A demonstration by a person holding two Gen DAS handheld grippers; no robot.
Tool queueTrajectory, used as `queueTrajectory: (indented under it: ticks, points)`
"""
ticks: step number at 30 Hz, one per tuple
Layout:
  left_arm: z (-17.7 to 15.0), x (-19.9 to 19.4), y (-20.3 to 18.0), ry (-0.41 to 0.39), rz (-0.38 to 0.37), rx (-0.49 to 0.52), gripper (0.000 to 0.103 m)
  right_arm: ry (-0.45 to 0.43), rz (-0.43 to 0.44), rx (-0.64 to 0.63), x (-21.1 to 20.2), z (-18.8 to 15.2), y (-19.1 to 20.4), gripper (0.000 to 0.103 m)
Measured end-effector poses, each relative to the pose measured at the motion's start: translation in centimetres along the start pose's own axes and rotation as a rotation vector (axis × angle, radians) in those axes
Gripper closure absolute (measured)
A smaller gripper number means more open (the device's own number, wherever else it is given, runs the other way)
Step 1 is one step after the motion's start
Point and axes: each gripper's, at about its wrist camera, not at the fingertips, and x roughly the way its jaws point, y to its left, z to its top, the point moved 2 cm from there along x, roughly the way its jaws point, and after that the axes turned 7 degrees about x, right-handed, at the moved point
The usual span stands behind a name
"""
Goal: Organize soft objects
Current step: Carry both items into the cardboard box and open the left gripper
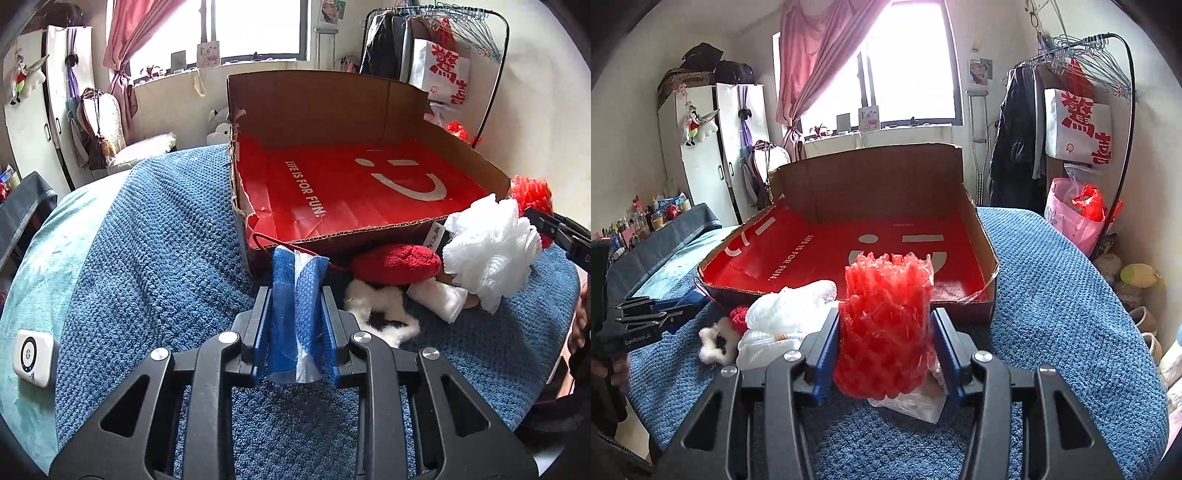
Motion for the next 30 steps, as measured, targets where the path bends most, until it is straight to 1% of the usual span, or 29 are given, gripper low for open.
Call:
queueTrajectory:
  ticks: [5,8,11,13,16,18,20,22,24,28,30]
  points:
    - [0.3,-0.7,-0.4,-0.016,-0.009,0.007,0.08,-0.002,-0.001,0.002,-0.1,0.0,-0.1,0.052]
    - [1.2,-1.7,-0.4,-0.054,-0.02,0.007,0.08,-0.026,0.006,-0.012,-0.7,0.8,0.1,0.052]
    - [3.3,-2.5,-0.3,-0.105,-0.027,0.019,0.08,-0.052,0.03,-0.034,-0.8,2.8,0.6,0.051]
    - [5.2,-2.5,-0.3,-0.132,-0.053,0.033,0.08,-0.061,0.054,-0.055,-0.3,4.6,1.1,0.051]
    - [8.5,-1.8,-0.3,-0.155,-0.084,0.055,0.08,-0.038,0.092,-0.078,1.7,7.3,1.9,0.051]
    - [10.7,-0.7,-0.4,-0.153,-0.115,0.064,0.08,0.0,0.107,-0.091,3.6,9.4,2.5,0.05]
    - [13.1,1.4,-0.4,-0.116,-0.151,0.064,0.08,0.046,0.114,-0.083,6.3,11.5,2.9,0.05]
    - [15.3,4.2,-0.5,-0.073,-0.172,0.071,0.08,0.119,0.124,-0.063,9.5,13.2,3.1,0.05]
    - [16.9,6.8,-0.7,-0.036,-0.167,0.078,0.08,0.204,0.128,-0.046,13.4,14.5,3.4,0.05]
    - [19.7,12.2,-1.4,0.04,-0.215,0.058,0.08,0.323,0.126,0.011,19.2,15.8,2.8,0.05]
    - [20.5,14.3,-1.9,0.071,-0.214,0.059,0.08,0.376,0.115,0.038,21.8,16.4,2.2,0.05]
